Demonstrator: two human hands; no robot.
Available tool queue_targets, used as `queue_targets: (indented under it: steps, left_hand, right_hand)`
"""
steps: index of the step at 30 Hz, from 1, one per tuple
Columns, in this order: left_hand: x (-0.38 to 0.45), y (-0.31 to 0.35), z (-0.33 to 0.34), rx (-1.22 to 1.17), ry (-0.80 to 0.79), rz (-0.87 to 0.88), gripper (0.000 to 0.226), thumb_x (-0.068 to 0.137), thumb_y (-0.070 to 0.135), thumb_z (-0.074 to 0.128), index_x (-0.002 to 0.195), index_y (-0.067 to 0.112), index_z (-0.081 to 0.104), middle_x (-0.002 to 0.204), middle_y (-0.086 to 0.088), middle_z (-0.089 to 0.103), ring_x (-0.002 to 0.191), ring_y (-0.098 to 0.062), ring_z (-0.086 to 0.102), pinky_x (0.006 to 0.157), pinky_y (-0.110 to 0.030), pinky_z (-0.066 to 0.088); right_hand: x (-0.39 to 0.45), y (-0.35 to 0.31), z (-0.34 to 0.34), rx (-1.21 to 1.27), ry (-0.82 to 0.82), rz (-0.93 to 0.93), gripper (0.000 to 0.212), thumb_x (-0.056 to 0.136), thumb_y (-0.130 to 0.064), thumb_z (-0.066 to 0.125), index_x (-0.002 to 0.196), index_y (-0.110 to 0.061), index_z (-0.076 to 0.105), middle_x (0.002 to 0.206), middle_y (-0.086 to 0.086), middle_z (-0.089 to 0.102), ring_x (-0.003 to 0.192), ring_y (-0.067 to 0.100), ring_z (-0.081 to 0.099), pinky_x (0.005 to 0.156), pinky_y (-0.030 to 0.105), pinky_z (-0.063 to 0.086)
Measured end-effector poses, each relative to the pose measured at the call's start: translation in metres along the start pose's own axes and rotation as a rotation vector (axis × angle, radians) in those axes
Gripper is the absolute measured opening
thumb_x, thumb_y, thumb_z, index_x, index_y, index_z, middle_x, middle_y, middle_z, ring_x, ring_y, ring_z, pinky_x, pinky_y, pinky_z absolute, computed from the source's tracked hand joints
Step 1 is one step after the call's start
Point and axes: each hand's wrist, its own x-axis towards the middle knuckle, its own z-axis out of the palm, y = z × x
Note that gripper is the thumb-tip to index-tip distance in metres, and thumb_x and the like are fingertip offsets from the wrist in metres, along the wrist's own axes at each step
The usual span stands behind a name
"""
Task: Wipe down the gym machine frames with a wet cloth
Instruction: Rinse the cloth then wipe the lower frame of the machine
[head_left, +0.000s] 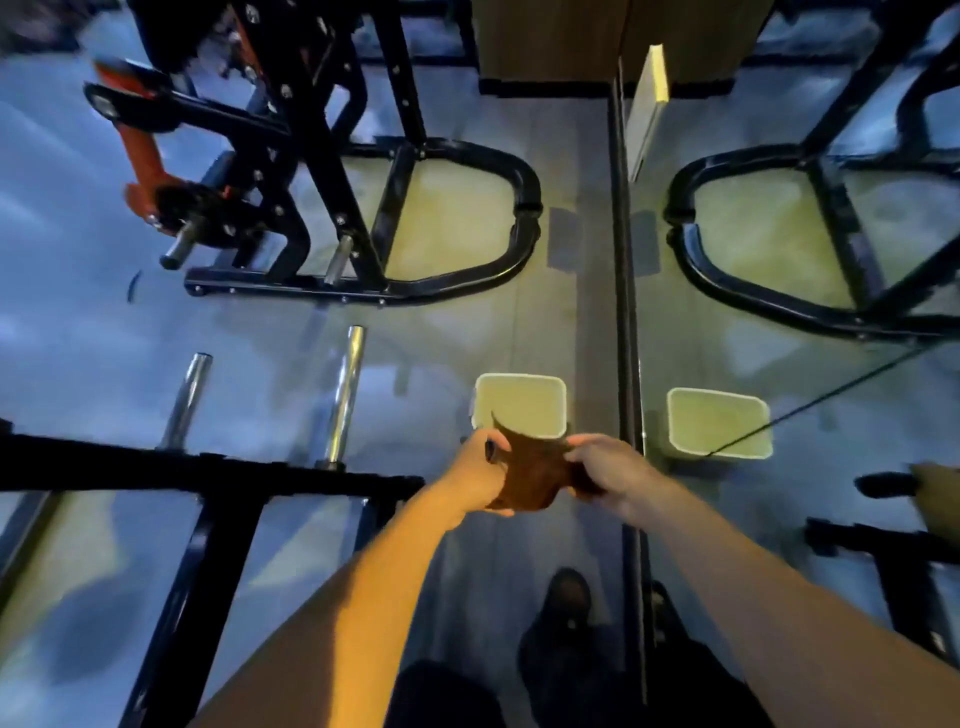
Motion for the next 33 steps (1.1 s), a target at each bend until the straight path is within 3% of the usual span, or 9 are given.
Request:
queue_targets:
  steps: [4, 9, 12, 16, 20, 23, 26, 30, 33]
  left_hand:
    - [0.067, -0.015, 0.015, -0.172, 0.091, -0.141, 0.026, 0.096, -0.012, 0.055, 0.086, 0.012, 0.059, 0.087, -0.013, 0.062, 0.071, -0.02, 0.063, 0.051, -0.027, 0.059]
    - [0.13, -0.066, 0.033, -0.29, 0.124, -0.293, 0.028, 0.098, -0.007, 0.055, 0.101, 0.019, 0.064, 0.108, -0.009, 0.063, 0.087, -0.018, 0.061, 0.065, -0.029, 0.056]
    - [0.163, -0.098, 0.043, -0.205, 0.223, -0.212, 0.034, 0.099, -0.003, 0.053, 0.118, 0.025, 0.059, 0.114, -0.006, 0.06, 0.088, -0.019, 0.063, 0.062, -0.033, 0.061]
    - [0.221, -0.127, 0.045, 0.099, 0.338, 0.032, 0.027, 0.098, 0.006, 0.057, 0.117, 0.024, 0.061, 0.099, -0.002, 0.064, 0.09, -0.029, 0.069, 0.082, -0.05, 0.061]
    - [0.292, -0.129, 0.042, -0.087, 0.436, -0.035, 0.02, 0.095, 0.0, 0.062, 0.099, 0.019, 0.067, 0.103, -0.003, 0.067, 0.099, -0.028, 0.07, 0.089, -0.05, 0.06]
    - [0.337, -0.13, 0.041, 0.01, 0.41, 0.019, 0.029, 0.095, -0.005, 0.055, 0.092, 0.017, 0.074, 0.103, -0.001, 0.071, 0.105, -0.021, 0.067, 0.099, -0.034, 0.054]
    - [0.393, -0.152, 0.041, 0.286, 0.297, 0.138, 0.033, 0.098, -0.003, 0.047, 0.105, 0.009, 0.077, 0.117, -0.008, 0.072, 0.111, -0.023, 0.064, 0.095, -0.018, 0.042]
    - [0.486, -0.189, 0.041, 0.352, 0.279, 0.044, 0.034, 0.095, 0.0, 0.048, 0.116, 0.006, 0.074, 0.127, -0.012, 0.069, 0.12, -0.027, 0.062, 0.108, -0.028, 0.043]
    - [0.538, -0.213, 0.043, 0.458, 0.204, 0.003, 0.038, 0.092, 0.0, 0.052, 0.127, 0.006, 0.067, 0.13, -0.015, 0.066, 0.122, -0.032, 0.061, 0.107, -0.036, 0.048]
  right_hand:
    - [0.043, 0.007, -0.005, -0.014, 0.053, 0.054, 0.027, 0.102, 0.003, 0.051, 0.118, -0.015, 0.062, 0.092, 0.015, 0.068, 0.071, 0.021, 0.063, 0.046, 0.027, 0.051]
    - [0.102, 0.036, -0.017, -0.306, 0.122, 0.106, 0.019, 0.106, -0.017, 0.055, 0.125, -0.019, 0.057, 0.09, 0.015, 0.067, 0.04, 0.012, 0.06, 0.038, 0.021, 0.048]
    - [0.138, 0.051, -0.012, -0.21, 0.155, 0.094, 0.018, 0.105, -0.02, 0.059, 0.122, -0.015, 0.061, 0.088, 0.013, 0.068, 0.048, 0.013, 0.06, 0.045, 0.023, 0.051]
    - [0.191, 0.049, 0.002, 0.069, 0.142, 0.114, 0.018, 0.109, -0.012, 0.05, 0.123, -0.016, 0.061, 0.103, 0.017, 0.065, 0.061, 0.018, 0.058, 0.056, 0.027, 0.052]
    - [0.251, 0.042, 0.004, 0.18, 0.113, 0.111, 0.029, 0.11, -0.007, 0.043, 0.129, -0.017, 0.062, 0.115, 0.016, 0.064, 0.08, 0.018, 0.061, 0.068, 0.025, 0.057]
    - [0.31, 0.048, 0.005, 0.122, 0.15, 0.034, 0.026, 0.108, -0.009, 0.05, 0.127, -0.019, 0.064, 0.117, 0.013, 0.067, 0.075, 0.015, 0.062, 0.065, 0.022, 0.056]
    - [0.389, 0.067, 0.011, 0.001, 0.245, -0.062, 0.02, 0.105, -0.013, 0.058, 0.121, -0.022, 0.068, 0.11, 0.007, 0.071, 0.063, 0.009, 0.065, 0.066, 0.022, 0.057]
    - [0.484, 0.086, 0.019, 0.116, 0.214, -0.058, 0.014, 0.105, -0.013, 0.055, 0.116, -0.013, 0.064, 0.097, 0.01, 0.064, 0.056, 0.012, 0.058, 0.061, 0.023, 0.057]
    - [0.535, 0.099, 0.024, 0.22, 0.097, 0.027, 0.019, 0.103, -0.003, 0.043, 0.117, -0.009, 0.055, 0.099, 0.014, 0.055, 0.07, 0.017, 0.06, 0.066, 0.028, 0.06]
